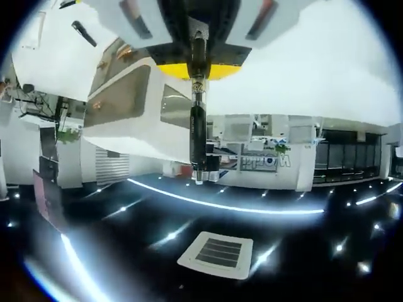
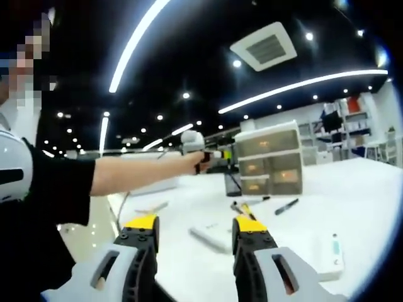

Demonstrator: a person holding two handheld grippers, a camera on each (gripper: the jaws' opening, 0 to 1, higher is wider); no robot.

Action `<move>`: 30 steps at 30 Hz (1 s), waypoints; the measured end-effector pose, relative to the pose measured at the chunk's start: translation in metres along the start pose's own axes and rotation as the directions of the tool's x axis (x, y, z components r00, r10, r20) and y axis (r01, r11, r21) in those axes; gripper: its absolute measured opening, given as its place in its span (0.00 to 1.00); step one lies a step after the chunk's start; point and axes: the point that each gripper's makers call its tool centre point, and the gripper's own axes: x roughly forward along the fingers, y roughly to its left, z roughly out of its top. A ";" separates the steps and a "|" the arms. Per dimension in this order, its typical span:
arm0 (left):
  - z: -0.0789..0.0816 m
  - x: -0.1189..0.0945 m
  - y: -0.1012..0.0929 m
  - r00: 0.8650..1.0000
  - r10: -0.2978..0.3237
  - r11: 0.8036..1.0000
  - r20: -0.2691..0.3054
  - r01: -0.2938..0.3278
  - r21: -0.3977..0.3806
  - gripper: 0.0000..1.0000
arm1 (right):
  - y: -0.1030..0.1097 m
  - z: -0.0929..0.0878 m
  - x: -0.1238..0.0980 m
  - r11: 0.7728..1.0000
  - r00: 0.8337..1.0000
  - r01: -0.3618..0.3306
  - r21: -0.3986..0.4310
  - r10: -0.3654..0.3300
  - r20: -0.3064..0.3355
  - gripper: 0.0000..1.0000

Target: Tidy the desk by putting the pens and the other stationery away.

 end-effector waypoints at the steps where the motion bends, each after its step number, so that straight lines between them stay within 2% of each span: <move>1: 0.002 0.000 0.000 1.000 -0.002 1.000 0.012 0.002 -0.005 0.09 | -0.001 -0.001 0.001 1.000 1.000 -0.002 0.007 0.002 -0.001 0.44; 4: 0.000 0.002 0.004 1.000 0.017 1.000 0.002 -0.017 0.009 0.09 | 0.002 -0.002 0.002 1.000 1.000 -0.007 0.008 0.007 0.001 0.44; 11: -0.006 0.009 0.002 1.000 -0.011 1.000 -0.001 0.011 0.004 0.09 | 0.002 -0.002 0.003 1.000 1.000 -0.013 0.011 0.013 0.000 0.44; 19: -0.005 0.007 -0.005 1.000 -0.001 1.000 0.010 0.001 0.015 0.09 | 0.004 0.000 0.001 1.000 1.000 -0.011 0.007 0.011 0.003 0.44; 26: -0.013 0.007 -0.006 1.000 -0.002 1.000 -0.011 0.002 0.009 0.10 | 0.006 0.001 0.001 1.000 1.000 -0.008 0.001 0.008 0.006 0.44; 28: -0.018 0.006 -0.008 1.000 0.001 1.000 -0.024 -0.001 0.014 0.17 | 0.006 0.002 0.001 1.000 1.000 -0.008 0.000 0.008 0.006 0.45; 30: -0.017 0.005 -0.007 1.000 0.016 0.999 -0.012 -0.016 0.031 0.25 | 0.007 0.002 0.001 1.000 1.000 -0.010 -0.003 0.010 0.006 0.45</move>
